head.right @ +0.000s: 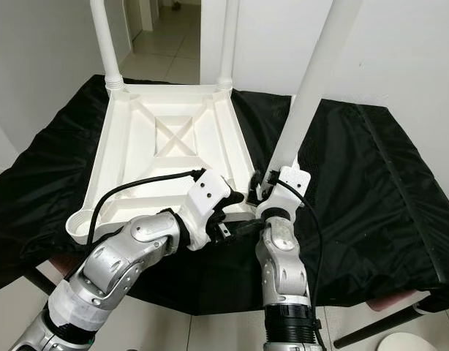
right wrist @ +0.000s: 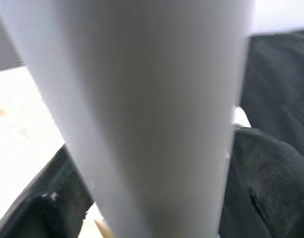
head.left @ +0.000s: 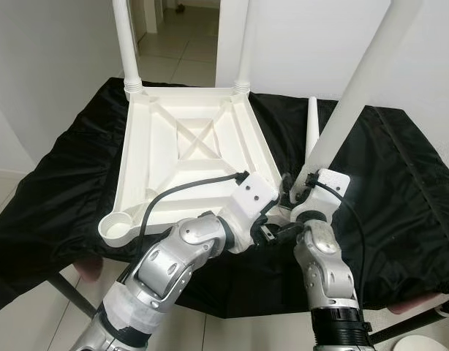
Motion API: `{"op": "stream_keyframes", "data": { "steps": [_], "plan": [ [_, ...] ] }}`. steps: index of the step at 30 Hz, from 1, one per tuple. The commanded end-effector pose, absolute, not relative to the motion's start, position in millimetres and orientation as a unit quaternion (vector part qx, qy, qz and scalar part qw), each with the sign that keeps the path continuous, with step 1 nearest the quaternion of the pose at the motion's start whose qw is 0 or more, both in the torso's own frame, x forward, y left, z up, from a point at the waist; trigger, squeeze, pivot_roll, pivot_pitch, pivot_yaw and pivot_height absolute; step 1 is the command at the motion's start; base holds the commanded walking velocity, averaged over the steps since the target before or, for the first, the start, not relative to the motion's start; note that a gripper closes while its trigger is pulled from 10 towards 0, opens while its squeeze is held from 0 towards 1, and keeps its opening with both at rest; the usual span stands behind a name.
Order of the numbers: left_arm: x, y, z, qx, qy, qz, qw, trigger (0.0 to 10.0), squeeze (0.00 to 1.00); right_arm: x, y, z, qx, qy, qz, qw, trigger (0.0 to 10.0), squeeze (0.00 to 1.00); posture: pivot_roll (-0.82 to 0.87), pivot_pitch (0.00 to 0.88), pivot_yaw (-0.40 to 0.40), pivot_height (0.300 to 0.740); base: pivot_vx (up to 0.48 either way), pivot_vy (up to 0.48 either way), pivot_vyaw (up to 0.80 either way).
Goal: Building children table
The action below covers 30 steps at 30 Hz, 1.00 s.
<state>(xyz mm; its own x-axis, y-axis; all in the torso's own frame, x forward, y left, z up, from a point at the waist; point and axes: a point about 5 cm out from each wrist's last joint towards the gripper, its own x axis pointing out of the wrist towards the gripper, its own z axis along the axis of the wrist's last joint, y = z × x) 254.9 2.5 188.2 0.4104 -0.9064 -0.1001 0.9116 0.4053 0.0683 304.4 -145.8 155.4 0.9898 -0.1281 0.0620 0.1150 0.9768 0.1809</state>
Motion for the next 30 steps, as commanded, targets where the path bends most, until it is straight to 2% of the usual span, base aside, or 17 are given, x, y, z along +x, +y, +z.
{"op": "stream_keyframes", "data": {
  "steps": [1,2,3,4,5,7,14,24,29,30],
  "plan": [
    [254,1,185,0.066,0.029,-0.549,0.832,10.0,0.0,303,-150,156,0.085,-0.04,-0.054,0.994,10.0,1.0,0.02,0.0,-0.035,0.74,0.0,0.0,0.0],
    [254,1,185,0.066,0.029,-0.549,0.832,10.0,0.0,303,-150,156,0.085,-0.04,-0.054,0.994,10.0,1.0,0.02,0.0,-0.035,0.74,0.0,0.0,0.0],
    [254,1,185,0.065,0.029,-0.549,0.833,10.0,0.0,304,-155,156,0.078,-0.039,-0.038,0.995,10.0,0.71,0.02,0.0,-0.036,0.74,0.0,0.0,0.0],
    [254,1,185,0.065,0.029,-0.549,0.833,10.0,0.0,304,-155,156,0.078,-0.039,-0.038,0.995,10.0,0.71,0.02,0.0,-0.036,0.74,0.0,0.0,0.0],
    [254,1,186,0.065,0.028,-0.549,0.833,10.0,0.0,306,-160,157,0.06,-0.043,-0.011,0.997,10.0,0.0,0.02,0.0,-0.036,0.74,0.0,0.0,0.0],
    [254,1,186,0.065,0.028,-0.549,0.833,10.0,0.0,307,-164,158,0.048,-0.046,0.006,0.998,10.0,0.0,0.02,0.0,-0.035,0.74,0.0,0.0,0.0],
    [255,0,186,0.065,0.027,-0.551,0.832,10.0,0.0,317,-161,158,0.011,-0.053,0.168,0.984,10.0,0.0,0.01,0.0,-0.023,0.74,0.0,0.0,0.0],
    [257,0,188,0.066,0.024,-0.549,0.833,10.0,0.0,325,-160,147,-0.006,-0.033,0.266,0.963,10.0,0.0,0.02,0.0,-0.017,0.74,0.0,0.0,0.0],
    [257,-1,188,0.066,0.023,-0.547,0.834,10.0,0.0,331,-165,146,-0.017,-0.024,0.276,0.961,10.0,0.0,0.02,0.0,-0.018,0.74,0.0,0.0,0.0],
    [257,-1,189,0.067,0.022,-0.546,0.835,10.0,0.0,333,-168,144,-0.024,-0.015,0.279,0.96,6.1,0.0,0.02,0.0,-0.02,0.74,0.0,0.0,0.0]
  ]
}}
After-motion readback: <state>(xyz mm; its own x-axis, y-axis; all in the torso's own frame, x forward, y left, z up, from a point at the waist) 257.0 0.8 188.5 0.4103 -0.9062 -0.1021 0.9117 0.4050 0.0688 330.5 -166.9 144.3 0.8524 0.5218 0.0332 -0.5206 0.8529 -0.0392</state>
